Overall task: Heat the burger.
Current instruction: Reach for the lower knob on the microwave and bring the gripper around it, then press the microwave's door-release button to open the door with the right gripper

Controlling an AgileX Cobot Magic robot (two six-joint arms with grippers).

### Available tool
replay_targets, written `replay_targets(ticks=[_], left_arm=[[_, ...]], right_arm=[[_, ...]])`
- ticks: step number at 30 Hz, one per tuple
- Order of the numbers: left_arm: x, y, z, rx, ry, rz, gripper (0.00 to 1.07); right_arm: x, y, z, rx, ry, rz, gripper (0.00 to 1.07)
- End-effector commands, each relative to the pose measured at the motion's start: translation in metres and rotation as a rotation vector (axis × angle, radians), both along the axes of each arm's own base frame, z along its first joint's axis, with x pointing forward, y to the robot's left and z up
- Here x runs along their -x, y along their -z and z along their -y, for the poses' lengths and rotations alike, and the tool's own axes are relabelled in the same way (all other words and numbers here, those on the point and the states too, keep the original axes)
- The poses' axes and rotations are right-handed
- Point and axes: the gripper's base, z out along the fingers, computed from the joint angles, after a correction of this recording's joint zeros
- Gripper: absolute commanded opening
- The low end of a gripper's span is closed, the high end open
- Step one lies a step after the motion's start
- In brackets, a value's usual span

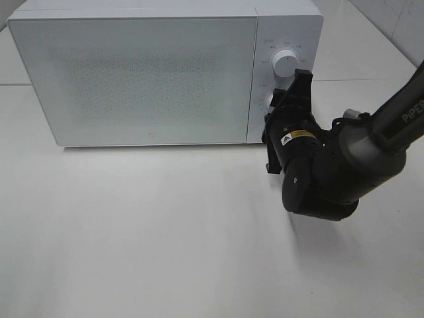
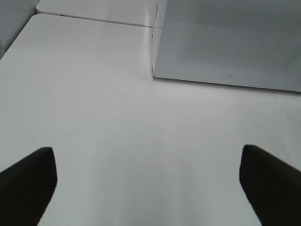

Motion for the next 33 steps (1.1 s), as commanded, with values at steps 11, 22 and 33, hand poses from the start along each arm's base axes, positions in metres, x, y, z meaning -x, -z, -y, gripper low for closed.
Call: replay_targets(ticks=[11, 22, 33], left_arm=[[0.002, 0.001, 0.000, 0.000, 0.004, 0.013, 0.98], [0.002, 0.001, 0.000, 0.000, 0.004, 0.013, 0.98], [0.002, 0.001, 0.000, 0.000, 0.004, 0.013, 0.98]], right_arm=[[-0.007, -0.036, 0.003, 0.103, -0.016, 0.230, 0.80], [0.026, -0.029, 0.004, 0.367, -0.293, -0.060, 0.76], [0.046, -0.052, 0.005, 0.933, -0.652, -0.183, 0.76]])
